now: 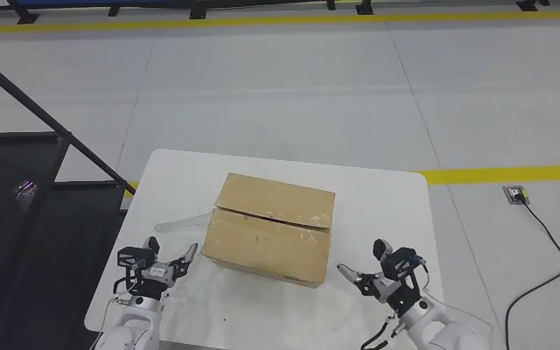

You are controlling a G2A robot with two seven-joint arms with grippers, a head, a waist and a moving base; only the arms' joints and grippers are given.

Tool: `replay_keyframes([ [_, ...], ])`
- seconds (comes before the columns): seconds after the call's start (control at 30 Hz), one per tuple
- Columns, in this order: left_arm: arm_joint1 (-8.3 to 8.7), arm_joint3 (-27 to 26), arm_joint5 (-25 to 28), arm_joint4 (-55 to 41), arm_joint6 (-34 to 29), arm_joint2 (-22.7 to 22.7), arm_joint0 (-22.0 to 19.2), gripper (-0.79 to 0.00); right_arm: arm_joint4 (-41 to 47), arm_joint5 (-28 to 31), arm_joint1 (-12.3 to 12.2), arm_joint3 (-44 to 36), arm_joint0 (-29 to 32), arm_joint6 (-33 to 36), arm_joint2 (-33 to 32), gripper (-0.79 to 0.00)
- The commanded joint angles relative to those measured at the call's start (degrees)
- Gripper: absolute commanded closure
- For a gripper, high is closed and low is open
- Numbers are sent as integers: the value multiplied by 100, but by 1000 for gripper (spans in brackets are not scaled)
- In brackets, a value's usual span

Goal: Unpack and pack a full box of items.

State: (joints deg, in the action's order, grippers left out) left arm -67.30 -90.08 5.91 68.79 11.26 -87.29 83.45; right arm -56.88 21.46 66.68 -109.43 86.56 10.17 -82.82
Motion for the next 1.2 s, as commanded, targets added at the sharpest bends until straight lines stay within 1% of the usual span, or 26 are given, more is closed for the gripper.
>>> replay_keyframes([
  [0.0, -8, 38, 34, 12, -10, 40, -67, -785, 795, 425, -12, 115, -156, 238, -31, -785],
  [0.07, -14, 72, 87, 7, 1, 71, -122, -785, 1352, 653, -17, 258, -339, 498, -28, -785],
  [0.1, -17, 88, 130, 12, 14, 84, -149, -785, 1706, 819, -27, 372, -481, 742, -24, -785],
  [0.2, -22, 126, 194, 24, 38, 100, -187, -785, 2362, 1046, -47, 603, -773, 1215, -23, -785],
  [0.6, -42, 110, 359, 188, 75, 224, -175, -785, 3945, 1268, -116, 1308, -1608, 2704, 212, -785],
  [0.73, -47, 79, 409, 267, 83, 271, -149, -785, 4228, 1319, -129, 1485, -1817, 2963, 307, -785],
  [0.97, -58, -5, 394, 383, 126, 321, -45, -785, 4421, 1201, -125, 1844, -2173, 3088, 527, -785],
  [1.17, -64, -30, 307, 358, 123, 302, -17, -785, 5169, 1592, -142, 2065, -2348, 3363, 599, -785],
])
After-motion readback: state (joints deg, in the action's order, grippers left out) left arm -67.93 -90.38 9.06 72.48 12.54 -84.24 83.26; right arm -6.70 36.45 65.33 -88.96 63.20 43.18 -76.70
